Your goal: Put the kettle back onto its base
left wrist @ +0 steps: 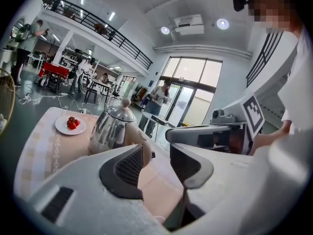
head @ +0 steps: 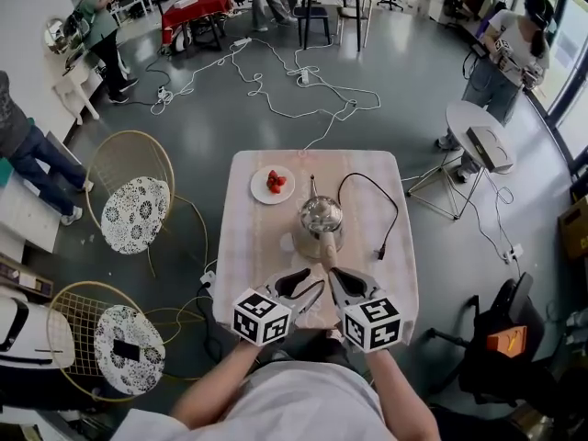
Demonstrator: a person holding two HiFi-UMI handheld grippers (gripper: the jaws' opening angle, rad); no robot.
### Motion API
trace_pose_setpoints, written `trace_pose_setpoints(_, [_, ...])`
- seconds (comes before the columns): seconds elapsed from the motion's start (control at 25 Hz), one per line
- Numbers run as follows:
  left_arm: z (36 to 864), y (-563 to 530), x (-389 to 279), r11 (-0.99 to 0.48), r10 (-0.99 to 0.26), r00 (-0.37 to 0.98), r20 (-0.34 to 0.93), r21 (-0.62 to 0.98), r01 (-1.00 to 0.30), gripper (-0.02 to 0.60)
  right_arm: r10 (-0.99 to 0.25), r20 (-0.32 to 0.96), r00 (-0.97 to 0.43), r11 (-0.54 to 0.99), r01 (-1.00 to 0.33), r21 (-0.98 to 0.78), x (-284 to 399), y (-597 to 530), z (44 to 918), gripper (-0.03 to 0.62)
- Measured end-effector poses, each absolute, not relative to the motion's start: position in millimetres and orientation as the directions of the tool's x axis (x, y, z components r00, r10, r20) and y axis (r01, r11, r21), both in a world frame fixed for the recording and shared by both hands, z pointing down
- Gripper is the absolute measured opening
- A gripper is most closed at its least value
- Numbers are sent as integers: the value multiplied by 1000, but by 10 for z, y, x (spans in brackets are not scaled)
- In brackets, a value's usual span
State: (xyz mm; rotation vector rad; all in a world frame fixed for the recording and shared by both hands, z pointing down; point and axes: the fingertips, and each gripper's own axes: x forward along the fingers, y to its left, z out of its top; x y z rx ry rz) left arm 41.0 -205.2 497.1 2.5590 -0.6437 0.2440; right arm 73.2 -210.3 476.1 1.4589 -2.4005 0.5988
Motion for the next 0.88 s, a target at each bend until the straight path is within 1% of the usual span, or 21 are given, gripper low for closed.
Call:
trace_pose_setpoints(0.24, [4879, -1855, 269, -781, -412, 870, 270, 388, -490, 146, -798, 412, -440, 395, -898, -193, 596, -1887, 4702, 5])
trace_pose_setpoints(0.44, [4836, -1711, 187, -787, -420, 866, 271, 365, -496, 102, -809, 403, -428, 386, -904, -186, 513, -1743, 4656, 5])
trace_pose_setpoints(0.6, [4804, -1658, 100, -785, -464, 842, 275, 312, -535, 27, -811, 389, -436, 393, -900, -190, 432, -1651, 4640, 4])
trace_pose_setpoints(0.64, [4804, -1644, 83, -784, -468, 840, 276, 308, -538, 19, -810, 392, -436, 395, -900, -185, 414, -1629, 4646, 3])
trace_pose_setpoints(0.72, [4808, -1618, 59, -783, -466, 839, 279, 310, -539, 8, -811, 394, -432, 395, -902, -175, 386, -1592, 4652, 3])
trace_pose_setpoints(0.88, [4815, -1587, 5, -785, -467, 836, 288, 300, -542, 8, -818, 388, -425, 392, -905, -165, 326, -1550, 4642, 5])
